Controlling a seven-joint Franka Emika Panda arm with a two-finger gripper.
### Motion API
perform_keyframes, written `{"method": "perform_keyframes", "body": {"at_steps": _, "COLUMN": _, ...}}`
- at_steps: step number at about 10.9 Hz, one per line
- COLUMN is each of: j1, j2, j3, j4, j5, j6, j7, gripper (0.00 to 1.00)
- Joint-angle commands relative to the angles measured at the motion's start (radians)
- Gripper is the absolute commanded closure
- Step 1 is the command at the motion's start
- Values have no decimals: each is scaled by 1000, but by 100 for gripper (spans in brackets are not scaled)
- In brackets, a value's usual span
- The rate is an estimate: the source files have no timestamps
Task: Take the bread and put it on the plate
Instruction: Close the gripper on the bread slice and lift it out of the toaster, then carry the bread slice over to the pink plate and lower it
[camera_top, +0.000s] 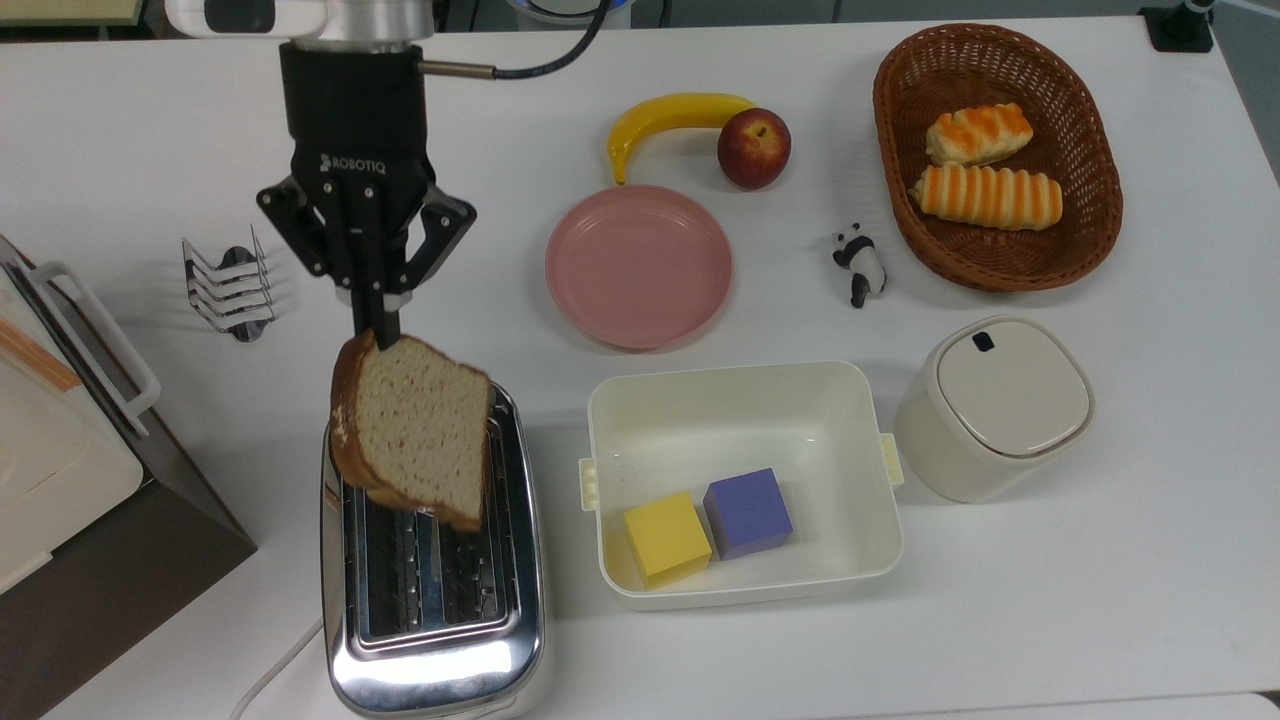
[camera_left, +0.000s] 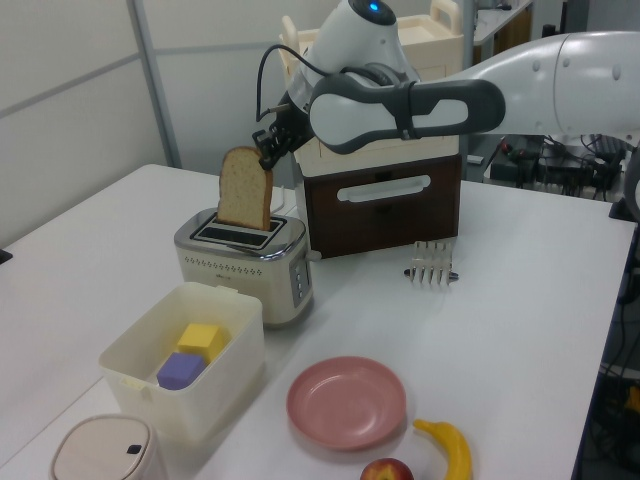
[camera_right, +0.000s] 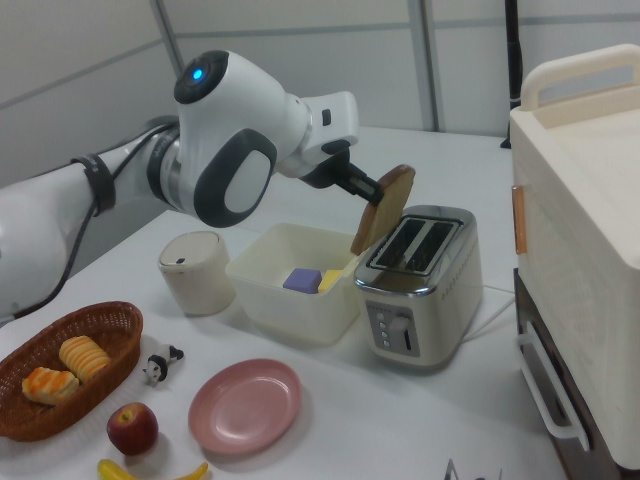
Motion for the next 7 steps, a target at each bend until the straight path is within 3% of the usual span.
{"method": "perform_keyframes", "body": {"at_steps": 1, "j1": 17, "j2": -72, "j3": 1, "j4": -25, "j5": 22, "j6": -214, "j7": -2, "gripper": 100}}
{"method": "perform_keyframes", "body": {"at_steps": 4, "j1": 24, "j2": -78, "j3": 4, "j4": -24, "j5": 109, "j6": -422, "j7": -58, "gripper": 100}}
{"method": "perform_keyframes", "body": {"at_steps": 7, "j1": 21, "j2": -86, "j3": 24, "j4": -24, "j5": 130, "j6": -604, "j7": -175, "gripper": 100}}
